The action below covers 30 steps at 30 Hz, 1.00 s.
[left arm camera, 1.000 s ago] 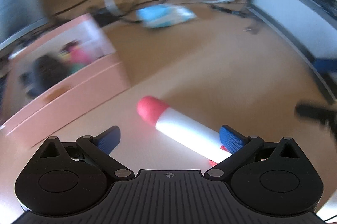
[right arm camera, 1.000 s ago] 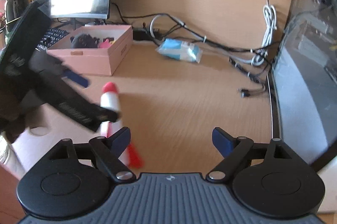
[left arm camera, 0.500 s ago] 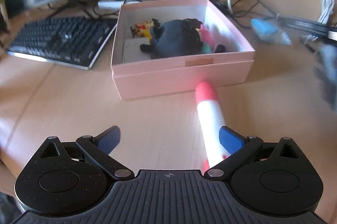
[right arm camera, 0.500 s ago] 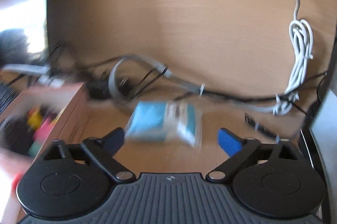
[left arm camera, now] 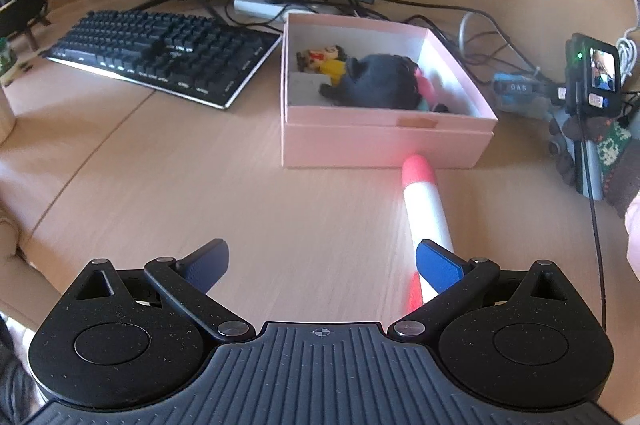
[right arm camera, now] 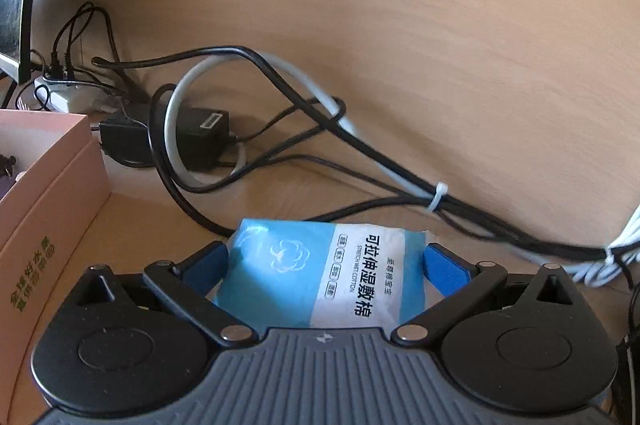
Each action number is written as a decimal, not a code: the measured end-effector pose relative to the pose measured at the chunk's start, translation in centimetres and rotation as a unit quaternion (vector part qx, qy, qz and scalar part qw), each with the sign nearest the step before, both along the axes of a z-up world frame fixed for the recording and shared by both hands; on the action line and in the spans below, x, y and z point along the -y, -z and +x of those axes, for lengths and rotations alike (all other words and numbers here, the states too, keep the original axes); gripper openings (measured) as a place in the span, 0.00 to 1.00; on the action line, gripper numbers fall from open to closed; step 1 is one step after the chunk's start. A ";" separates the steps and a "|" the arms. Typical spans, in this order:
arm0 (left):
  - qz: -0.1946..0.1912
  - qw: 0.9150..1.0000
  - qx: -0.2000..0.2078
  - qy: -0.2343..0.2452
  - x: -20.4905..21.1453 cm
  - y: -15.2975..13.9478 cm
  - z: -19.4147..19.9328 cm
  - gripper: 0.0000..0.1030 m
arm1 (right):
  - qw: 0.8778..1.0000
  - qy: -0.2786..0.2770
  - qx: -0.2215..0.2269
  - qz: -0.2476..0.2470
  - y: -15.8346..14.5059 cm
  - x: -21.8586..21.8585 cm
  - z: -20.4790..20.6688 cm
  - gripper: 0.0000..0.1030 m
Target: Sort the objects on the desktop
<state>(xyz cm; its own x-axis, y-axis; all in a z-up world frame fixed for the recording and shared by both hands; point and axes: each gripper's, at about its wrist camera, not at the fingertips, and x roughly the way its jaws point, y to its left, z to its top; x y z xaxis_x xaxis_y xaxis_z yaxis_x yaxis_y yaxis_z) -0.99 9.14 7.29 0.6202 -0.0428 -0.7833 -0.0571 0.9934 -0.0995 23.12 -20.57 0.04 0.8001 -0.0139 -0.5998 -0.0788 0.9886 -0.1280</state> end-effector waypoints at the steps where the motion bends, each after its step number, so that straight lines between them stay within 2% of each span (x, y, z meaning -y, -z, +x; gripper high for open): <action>1: -0.002 1.000 -0.003 0.004 0.1 0.1 -0.2 0.99 | 1.000 0.006 0.001 0.009 -0.1 0.2 -0.3 0.96; 4: -0.012 1.000 -0.006 0.013 0.0 0.2 -0.3 0.99 | 0.999 0.023 0.008 0.025 -0.7 0.8 -2.1 0.87; 7: -0.024 0.999 -0.006 0.024 0.2 0.4 -0.3 0.99 | 0.999 0.014 -0.002 0.033 -1.1 0.8 -4.5 0.85; 14: -0.050 0.995 -0.010 0.089 2.7 1.4 1.0 0.99 | 0.996 -0.066 -0.037 0.040 -2.5 -1.6 -13.8 0.84; 19: -0.024 0.993 -0.006 0.118 4.8 1.8 1.4 0.99 | 0.988 -0.135 -0.067 0.039 -3.5 -5.4 -21.0 0.85; 22: -0.024 0.991 -0.008 0.130 5.0 2.1 1.0 0.99 | 0.985 -0.158 -0.068 0.019 -4.1 -7.2 -23.8 0.87; 24: -0.019 0.990 -0.015 0.137 5.2 2.6 0.7 0.99 | 0.985 -0.161 -0.064 0.013 -4.7 -7.5 -24.9 0.88; 28: -0.005 0.989 -0.017 0.144 5.8 3.0 0.6 1.00 | 0.990 -0.135 -0.044 0.002 -5.7 -6.1 -27.2 0.98; 30: 0.004 0.989 -0.015 0.146 6.0 3.0 0.4 0.99 | 0.992 -0.115 -0.046 0.014 -5.8 -5.1 -28.0 1.00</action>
